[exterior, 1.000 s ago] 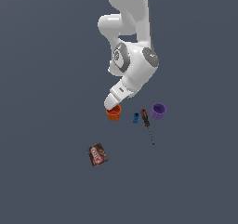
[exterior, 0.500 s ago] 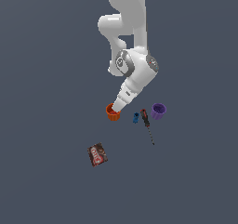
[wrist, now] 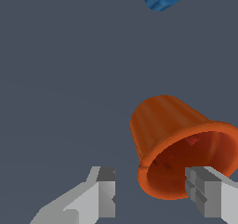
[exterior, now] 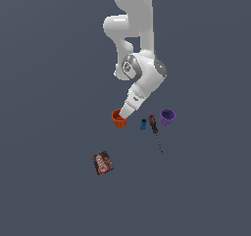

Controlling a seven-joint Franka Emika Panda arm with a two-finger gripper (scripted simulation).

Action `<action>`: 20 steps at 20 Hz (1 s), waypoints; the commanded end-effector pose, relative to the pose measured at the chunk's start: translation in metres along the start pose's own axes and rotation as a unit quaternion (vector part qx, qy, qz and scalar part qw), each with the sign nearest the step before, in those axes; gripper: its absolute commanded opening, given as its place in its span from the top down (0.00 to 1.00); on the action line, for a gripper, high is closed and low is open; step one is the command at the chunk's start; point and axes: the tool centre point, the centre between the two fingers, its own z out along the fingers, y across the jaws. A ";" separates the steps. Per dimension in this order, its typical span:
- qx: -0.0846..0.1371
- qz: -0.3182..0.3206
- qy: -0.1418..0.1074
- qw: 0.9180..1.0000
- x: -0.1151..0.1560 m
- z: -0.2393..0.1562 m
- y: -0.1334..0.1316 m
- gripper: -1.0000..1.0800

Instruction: Pick up a designated object from a clutter of objects.

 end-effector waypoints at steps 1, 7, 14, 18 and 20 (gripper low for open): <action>0.000 -0.001 0.000 1.000 0.000 0.005 0.000 0.38; 0.000 -0.003 0.000 1.000 0.000 0.025 -0.002 0.38; 0.000 -0.003 0.000 1.000 0.000 0.028 -0.001 1.00; 0.000 -0.003 0.000 1.000 0.000 0.028 -0.001 1.00; 0.000 -0.003 0.000 1.000 0.000 0.028 -0.001 1.00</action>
